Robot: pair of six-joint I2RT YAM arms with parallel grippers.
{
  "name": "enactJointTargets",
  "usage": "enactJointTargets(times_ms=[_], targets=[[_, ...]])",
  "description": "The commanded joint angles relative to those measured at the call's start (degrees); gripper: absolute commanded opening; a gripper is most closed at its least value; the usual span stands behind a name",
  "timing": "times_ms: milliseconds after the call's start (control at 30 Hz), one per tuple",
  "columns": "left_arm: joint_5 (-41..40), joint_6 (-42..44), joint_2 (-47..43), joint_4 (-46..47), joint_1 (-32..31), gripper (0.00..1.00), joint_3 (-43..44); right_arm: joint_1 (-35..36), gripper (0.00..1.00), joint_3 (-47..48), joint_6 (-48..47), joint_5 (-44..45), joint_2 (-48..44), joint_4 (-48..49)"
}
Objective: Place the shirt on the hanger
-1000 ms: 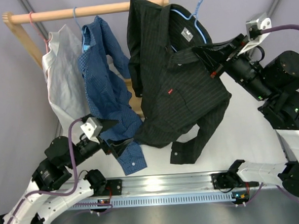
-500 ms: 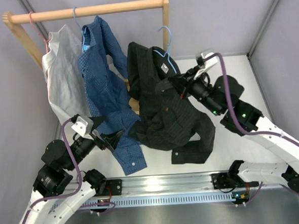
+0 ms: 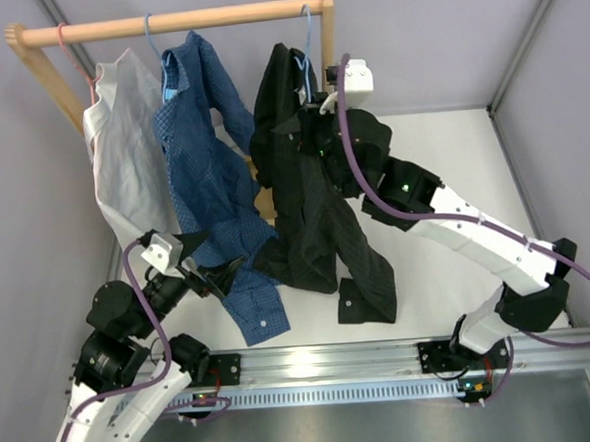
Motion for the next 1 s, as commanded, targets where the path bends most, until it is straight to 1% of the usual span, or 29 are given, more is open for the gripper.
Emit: enactJointTargets(times_ms=[0, 200, 300, 500, 700, 733, 767, 800, 833, 867, 933, 967], targets=[[-1.3, -1.2, -2.3, 3.6, 0.4, 0.97, -1.1, 1.1, 0.0, 8.5, -2.5, 7.2, 3.1, 0.3], [-1.2, -1.7, -2.6, 3.7, 0.3, 0.97, -1.5, -0.9, 0.0, 22.0, -5.8, 6.5, 11.8, -3.2], [-0.6, -1.8, -2.7, 3.6, 0.4, 0.97, -1.5, -2.8, 0.0, 26.2, -5.0, 4.5, 15.1, -6.3], [0.3, -2.2, -2.2, 3.6, 0.3, 0.98, -1.6, -4.9, 0.0, 26.0, -4.3, 3.4, 18.3, -7.9], [0.0, -2.4, -1.8, 3.5, 0.3, 0.98, -1.4, -5.2, 0.0, 25.7, -4.0, 2.4, 19.2, -8.2], [-0.6, -2.9, -1.8, 3.4, 0.3, 0.98, -1.6, -5.2, 0.07, 25.4, -3.9, 2.6, 18.9, -8.2], [-1.1, -3.1, -1.8, 3.5, 0.5, 0.98, -1.7, -5.1, 0.19, 25.0, -3.6, 2.6, 18.5, -8.2], [-2.5, -3.3, -1.9, 3.4, 0.5, 0.98, -1.9, -5.0, 0.4, 24.0, -3.0, 2.6, 18.2, -8.2], [-3.4, -4.1, -1.9, 3.2, 0.7, 0.98, -2.1, -4.8, 0.85, 23.1, -2.8, 2.5, 16.8, -7.6], [-4.5, -4.5, -2.4, 3.0, 0.9, 0.98, -2.2, -4.4, 0.98, 22.0, -3.0, 1.5, 15.8, -7.0], [-7.8, -5.3, -3.3, 2.6, 1.7, 0.98, -2.4, -2.8, 1.0, 17.8, -3.8, 1.5, 12.1, -5.8], [-9.0, -5.5, -4.0, 2.3, 2.0, 0.98, -2.4, -1.7, 0.99, 14.2, -5.4, 2.3, 10.5, -3.7]])
